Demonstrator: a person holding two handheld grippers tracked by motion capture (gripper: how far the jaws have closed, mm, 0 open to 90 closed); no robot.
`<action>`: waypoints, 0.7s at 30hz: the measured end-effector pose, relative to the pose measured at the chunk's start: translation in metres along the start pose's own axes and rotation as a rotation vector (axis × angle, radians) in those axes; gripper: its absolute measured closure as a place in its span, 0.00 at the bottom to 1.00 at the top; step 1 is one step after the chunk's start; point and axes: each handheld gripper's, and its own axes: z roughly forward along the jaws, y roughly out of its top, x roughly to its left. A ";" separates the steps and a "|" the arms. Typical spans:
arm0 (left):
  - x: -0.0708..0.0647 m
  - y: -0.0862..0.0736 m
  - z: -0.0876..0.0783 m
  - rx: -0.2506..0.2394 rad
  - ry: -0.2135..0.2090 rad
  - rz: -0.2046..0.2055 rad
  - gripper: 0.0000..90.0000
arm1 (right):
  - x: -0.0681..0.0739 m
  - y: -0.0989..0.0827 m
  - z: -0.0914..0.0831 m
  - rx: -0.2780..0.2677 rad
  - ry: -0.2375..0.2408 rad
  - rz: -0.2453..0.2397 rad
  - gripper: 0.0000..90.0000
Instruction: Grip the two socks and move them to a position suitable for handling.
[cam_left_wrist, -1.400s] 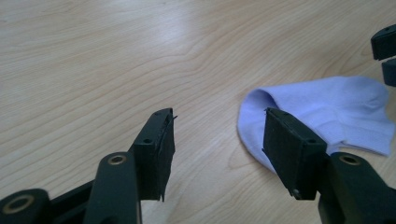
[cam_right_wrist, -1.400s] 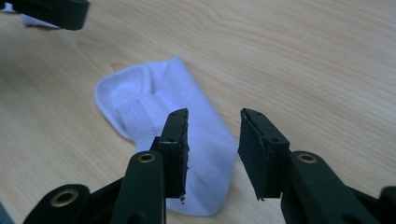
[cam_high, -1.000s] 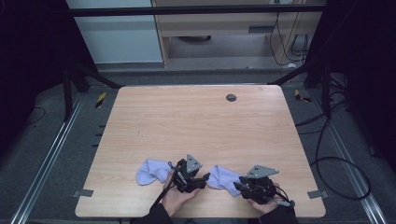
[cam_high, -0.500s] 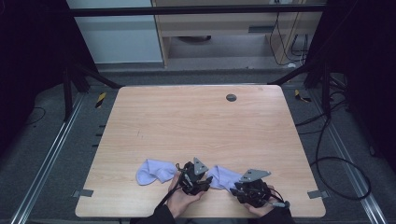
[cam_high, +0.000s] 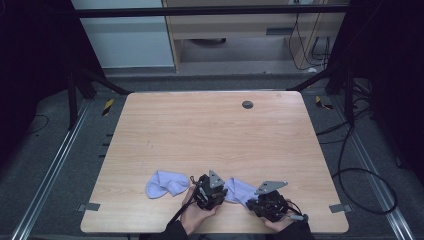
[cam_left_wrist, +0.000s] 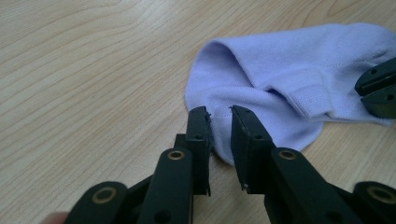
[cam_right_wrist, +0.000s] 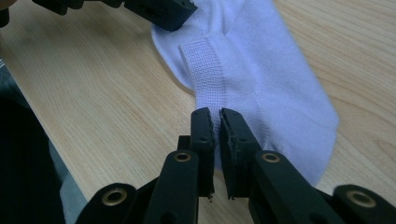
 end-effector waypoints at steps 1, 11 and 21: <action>0.000 0.000 0.000 0.000 -0.001 0.000 0.87 | 0.000 0.000 0.000 0.002 0.002 0.003 0.95; 0.000 0.000 0.000 -0.005 -0.021 0.014 0.96 | -0.004 0.009 -0.019 -0.150 -0.002 0.067 0.95; 0.001 0.000 0.000 -0.004 -0.025 0.026 0.97 | -0.023 0.019 -0.026 -0.272 -0.146 0.192 0.95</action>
